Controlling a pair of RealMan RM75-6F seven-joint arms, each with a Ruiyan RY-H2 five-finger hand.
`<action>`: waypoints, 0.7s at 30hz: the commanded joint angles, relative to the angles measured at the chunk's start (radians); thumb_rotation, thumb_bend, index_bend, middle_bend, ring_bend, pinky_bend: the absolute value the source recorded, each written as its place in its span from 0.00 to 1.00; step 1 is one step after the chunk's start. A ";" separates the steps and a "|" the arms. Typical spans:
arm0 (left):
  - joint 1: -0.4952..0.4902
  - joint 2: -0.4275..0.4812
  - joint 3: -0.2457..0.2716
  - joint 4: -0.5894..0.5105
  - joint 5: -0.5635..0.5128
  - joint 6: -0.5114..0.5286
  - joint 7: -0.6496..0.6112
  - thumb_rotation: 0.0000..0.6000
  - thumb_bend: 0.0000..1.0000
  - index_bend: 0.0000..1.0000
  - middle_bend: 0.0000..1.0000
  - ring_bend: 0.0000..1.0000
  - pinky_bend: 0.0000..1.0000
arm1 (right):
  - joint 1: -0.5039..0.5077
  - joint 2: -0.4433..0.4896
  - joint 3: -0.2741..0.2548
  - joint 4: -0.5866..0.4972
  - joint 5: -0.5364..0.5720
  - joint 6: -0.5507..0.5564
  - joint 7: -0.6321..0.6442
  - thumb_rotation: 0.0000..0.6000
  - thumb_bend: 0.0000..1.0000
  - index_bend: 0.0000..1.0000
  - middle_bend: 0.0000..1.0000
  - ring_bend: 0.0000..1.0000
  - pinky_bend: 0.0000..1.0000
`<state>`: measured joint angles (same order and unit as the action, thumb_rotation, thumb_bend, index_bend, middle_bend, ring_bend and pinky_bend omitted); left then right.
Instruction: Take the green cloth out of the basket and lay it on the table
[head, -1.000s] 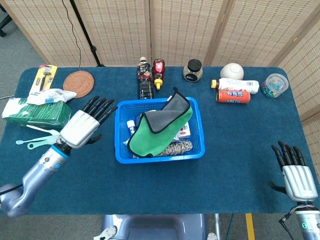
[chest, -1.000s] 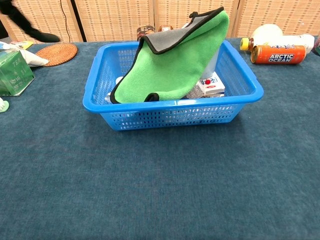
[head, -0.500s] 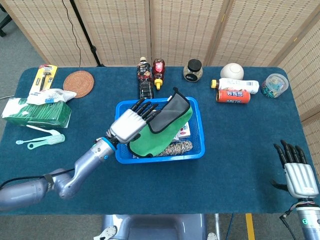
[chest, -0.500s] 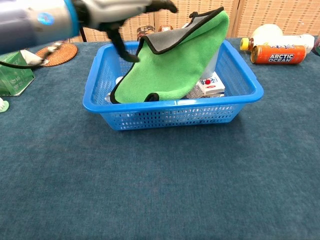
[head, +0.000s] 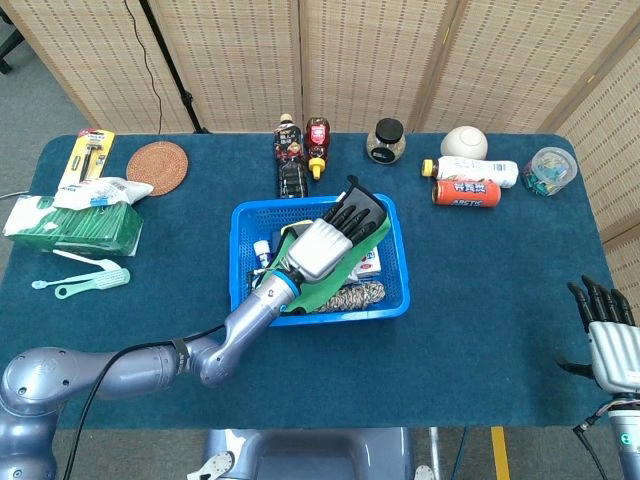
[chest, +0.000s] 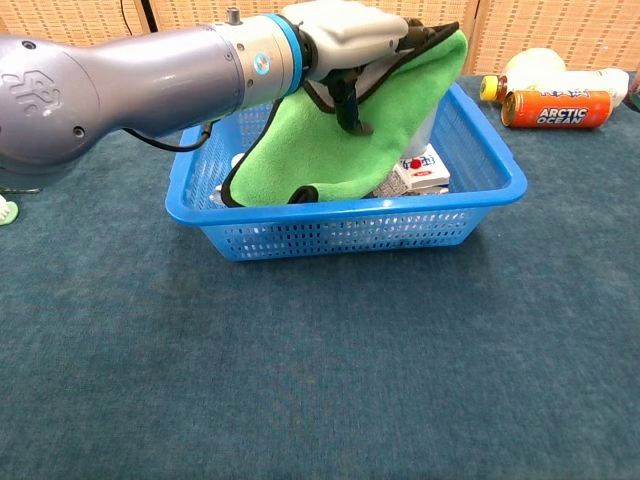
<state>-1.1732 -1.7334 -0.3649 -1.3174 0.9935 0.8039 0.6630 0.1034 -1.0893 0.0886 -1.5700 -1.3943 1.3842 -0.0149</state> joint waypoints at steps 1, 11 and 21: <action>-0.003 -0.018 0.010 0.022 0.039 0.047 -0.026 1.00 0.53 0.47 0.46 0.38 0.63 | -0.001 0.001 -0.001 0.000 -0.002 0.001 0.004 1.00 0.00 0.00 0.00 0.00 0.00; 0.024 0.022 0.023 -0.028 0.054 0.099 -0.087 1.00 1.00 0.79 0.76 0.65 0.90 | 0.000 0.001 -0.007 -0.007 -0.015 0.004 0.002 1.00 0.00 0.00 0.00 0.00 0.00; 0.113 0.196 -0.005 -0.251 0.162 0.229 -0.209 1.00 1.00 0.80 0.77 0.65 0.90 | 0.001 -0.001 -0.015 -0.016 -0.032 0.008 -0.010 1.00 0.00 0.00 0.00 0.00 0.00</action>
<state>-1.0900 -1.5892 -0.3562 -1.5102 1.1227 0.9933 0.4889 0.1042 -1.0903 0.0745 -1.5850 -1.4255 1.3911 -0.0238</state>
